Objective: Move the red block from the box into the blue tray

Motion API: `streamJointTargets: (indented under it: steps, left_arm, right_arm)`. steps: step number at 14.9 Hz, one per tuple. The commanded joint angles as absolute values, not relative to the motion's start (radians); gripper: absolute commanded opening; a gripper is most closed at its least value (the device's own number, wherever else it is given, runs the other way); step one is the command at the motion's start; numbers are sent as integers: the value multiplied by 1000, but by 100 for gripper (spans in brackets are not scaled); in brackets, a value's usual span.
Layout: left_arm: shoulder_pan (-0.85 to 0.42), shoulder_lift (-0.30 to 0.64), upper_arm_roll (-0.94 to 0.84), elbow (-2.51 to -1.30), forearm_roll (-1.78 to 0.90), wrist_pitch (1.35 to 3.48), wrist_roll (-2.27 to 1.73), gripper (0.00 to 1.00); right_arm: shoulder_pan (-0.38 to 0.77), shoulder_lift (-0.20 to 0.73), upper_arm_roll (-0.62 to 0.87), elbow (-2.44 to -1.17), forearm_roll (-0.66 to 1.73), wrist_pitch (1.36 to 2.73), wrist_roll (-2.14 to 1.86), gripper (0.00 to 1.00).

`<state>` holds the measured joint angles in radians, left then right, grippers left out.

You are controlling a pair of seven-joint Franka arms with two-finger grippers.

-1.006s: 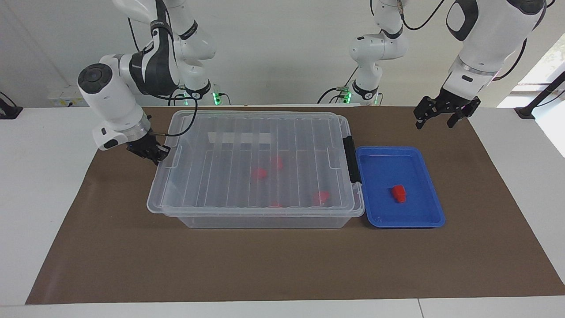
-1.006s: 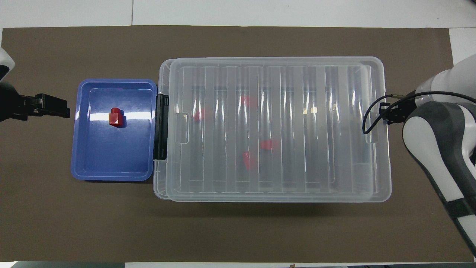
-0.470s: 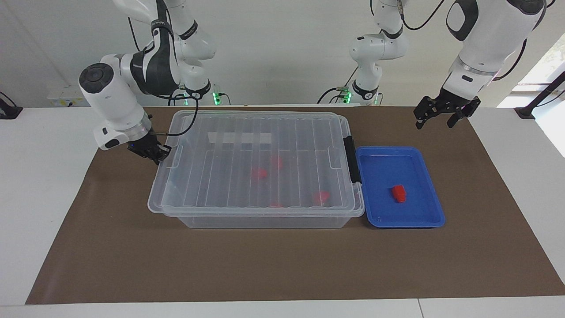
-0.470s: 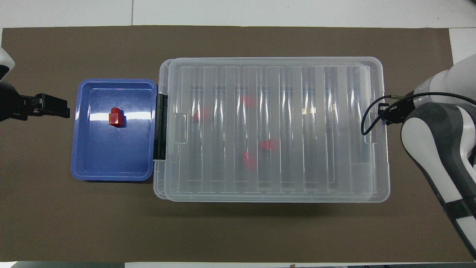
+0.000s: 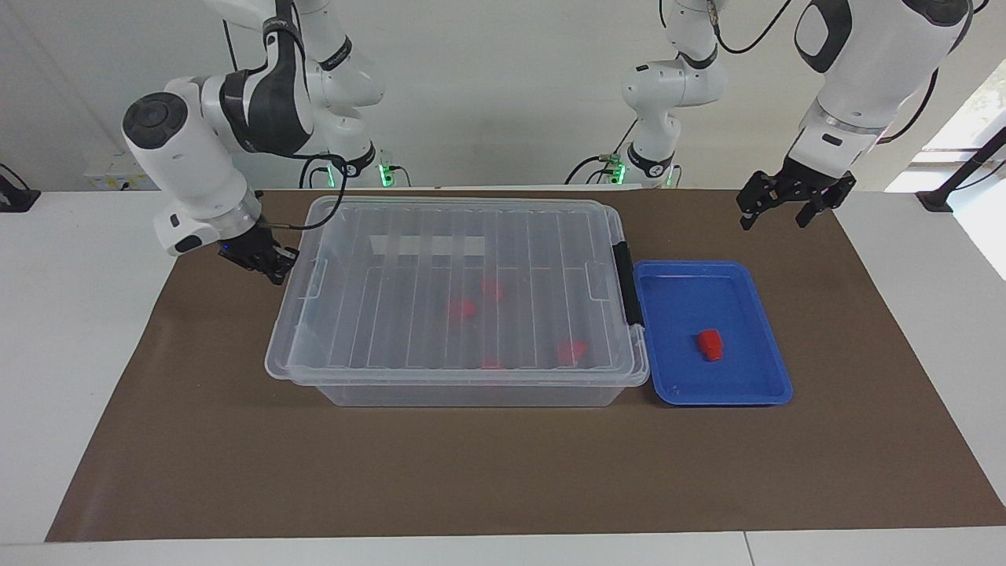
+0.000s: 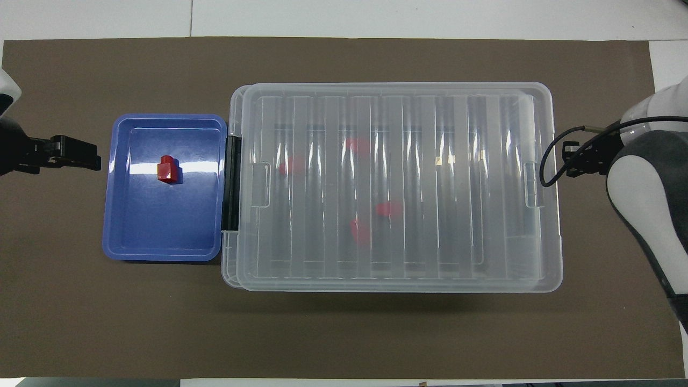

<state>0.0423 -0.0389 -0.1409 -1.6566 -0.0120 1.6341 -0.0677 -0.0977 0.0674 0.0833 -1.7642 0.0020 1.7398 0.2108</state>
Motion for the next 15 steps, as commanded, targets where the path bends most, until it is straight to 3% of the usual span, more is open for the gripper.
streamJointTargets:
  steps: [1, 4, 7, 8, 9, 10, 15]
  left_arm:
    - [52, -64, -144, -1677, -14, 1624, -60, 100]
    - [52, -64, -146, -1677, -14, 1624, -61, 100]
    - [52, -64, -146, -1677, -14, 1624, -60, 100]
    - [52, -64, -144, -1677, -15, 1624, -61, 100]
    - [52, -64, -144, -1677, -14, 1624, -61, 100]
    - [52, -64, -144, -1677, -14, 1624, -60, 100]
    - [52, -64, -144, -1677, -14, 1624, -60, 100]
  right_arm:
    - [-101, 74, 63, -1675, 18, 1627, 215, 0]
    - [-98, 72, 20, -1545, 3, 1468, 178, 0]
    - [-97, 60, -28, -1525, 9, 1421, 140, 1]
    - [-98, 57, -26, -1529, 12, 1416, 140, 28]
    - [-100, 57, -26, -1526, 17, 1404, 137, 80]
    - [-101, 57, -20, -1526, 20, 1405, 132, 100]
    - [-101, 61, -5, -1522, 17, 1434, 132, 100]
